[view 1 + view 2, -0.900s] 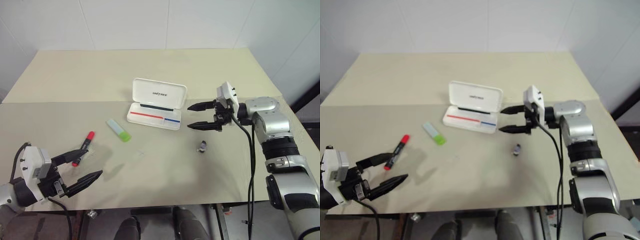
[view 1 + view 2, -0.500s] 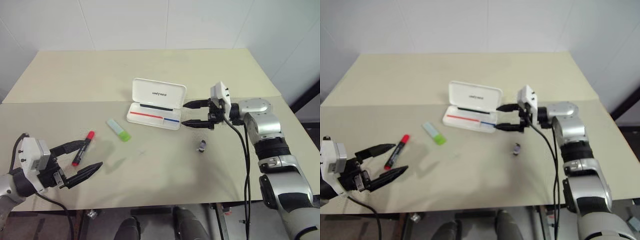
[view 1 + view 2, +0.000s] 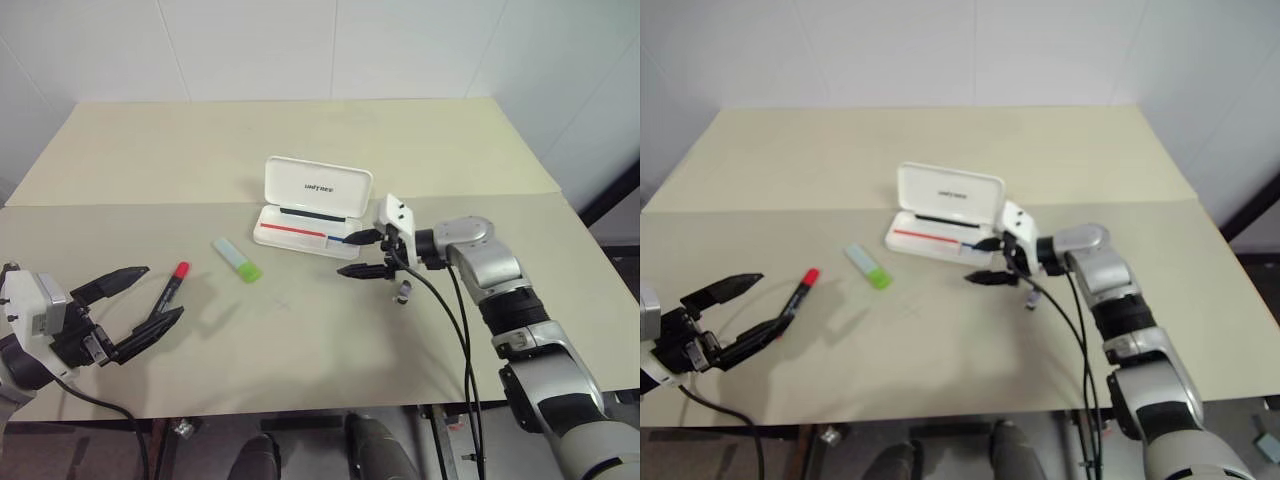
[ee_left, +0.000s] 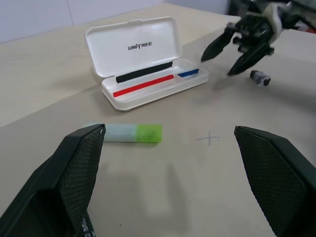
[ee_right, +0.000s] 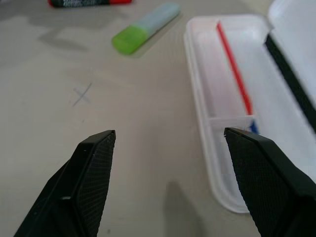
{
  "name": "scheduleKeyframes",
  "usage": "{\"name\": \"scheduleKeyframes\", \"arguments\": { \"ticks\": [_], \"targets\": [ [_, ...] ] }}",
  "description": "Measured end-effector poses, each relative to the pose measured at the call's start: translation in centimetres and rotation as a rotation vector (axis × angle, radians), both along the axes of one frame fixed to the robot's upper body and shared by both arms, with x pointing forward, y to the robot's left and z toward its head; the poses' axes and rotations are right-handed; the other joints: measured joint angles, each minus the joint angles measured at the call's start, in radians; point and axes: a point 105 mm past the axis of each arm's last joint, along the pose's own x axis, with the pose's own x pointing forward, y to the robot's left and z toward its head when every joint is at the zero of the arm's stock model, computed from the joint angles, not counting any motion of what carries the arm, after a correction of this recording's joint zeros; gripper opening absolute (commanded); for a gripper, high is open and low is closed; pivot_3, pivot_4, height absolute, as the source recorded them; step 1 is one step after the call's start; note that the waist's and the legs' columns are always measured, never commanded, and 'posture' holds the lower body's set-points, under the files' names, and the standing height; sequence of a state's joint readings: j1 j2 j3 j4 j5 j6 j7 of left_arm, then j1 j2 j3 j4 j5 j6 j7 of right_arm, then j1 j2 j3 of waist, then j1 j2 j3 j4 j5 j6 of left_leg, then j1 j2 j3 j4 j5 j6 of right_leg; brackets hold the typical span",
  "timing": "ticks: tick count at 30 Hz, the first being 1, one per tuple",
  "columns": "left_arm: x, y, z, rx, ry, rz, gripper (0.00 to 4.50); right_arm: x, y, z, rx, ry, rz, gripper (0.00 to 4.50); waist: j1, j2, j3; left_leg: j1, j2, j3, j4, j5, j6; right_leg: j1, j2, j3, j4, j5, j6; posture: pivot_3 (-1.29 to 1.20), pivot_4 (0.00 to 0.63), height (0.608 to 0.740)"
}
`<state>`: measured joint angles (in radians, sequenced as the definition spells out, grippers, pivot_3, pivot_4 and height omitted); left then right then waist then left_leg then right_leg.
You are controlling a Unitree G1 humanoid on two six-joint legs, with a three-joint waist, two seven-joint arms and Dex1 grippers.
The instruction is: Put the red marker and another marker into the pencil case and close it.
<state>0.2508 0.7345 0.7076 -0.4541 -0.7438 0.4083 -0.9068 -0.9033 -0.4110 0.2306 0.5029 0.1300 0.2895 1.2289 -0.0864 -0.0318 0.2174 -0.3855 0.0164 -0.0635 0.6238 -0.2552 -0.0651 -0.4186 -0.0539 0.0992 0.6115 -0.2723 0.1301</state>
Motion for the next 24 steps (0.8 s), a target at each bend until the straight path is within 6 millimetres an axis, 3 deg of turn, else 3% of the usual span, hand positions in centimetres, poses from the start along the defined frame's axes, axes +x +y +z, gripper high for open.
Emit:
{"name": "scheduleKeyframes", "arguments": {
  "ticks": [9, 24],
  "targets": [
    [1.0, 0.1, 1.3, 0.038, -0.017, -0.025, 4.46, 1.0, 2.4, -1.0, -0.045, 0.0, -0.021, 4.5, 0.001, 0.0, 0.0, 0.0, 0.0, 0.0, 0.0, 0.0, 0.0, 0.0, 0.0, 0.0, 0.0, 0.0, 0.001, 0.0, 0.15, 0.74],
    [1.5, 0.4, 2.0, 0.05, -0.017, -0.03, 4.46, 2.8, 2.4, -0.7, -0.081, -0.058, -0.066, 4.5, -0.001, 0.0, 0.0, 0.0, 0.0, 0.0, -0.001, 0.0, 0.0, 0.0, 0.0, 0.0, 0.001, 0.0, 0.001, 0.0, 0.15, 0.74]
  ]
}}
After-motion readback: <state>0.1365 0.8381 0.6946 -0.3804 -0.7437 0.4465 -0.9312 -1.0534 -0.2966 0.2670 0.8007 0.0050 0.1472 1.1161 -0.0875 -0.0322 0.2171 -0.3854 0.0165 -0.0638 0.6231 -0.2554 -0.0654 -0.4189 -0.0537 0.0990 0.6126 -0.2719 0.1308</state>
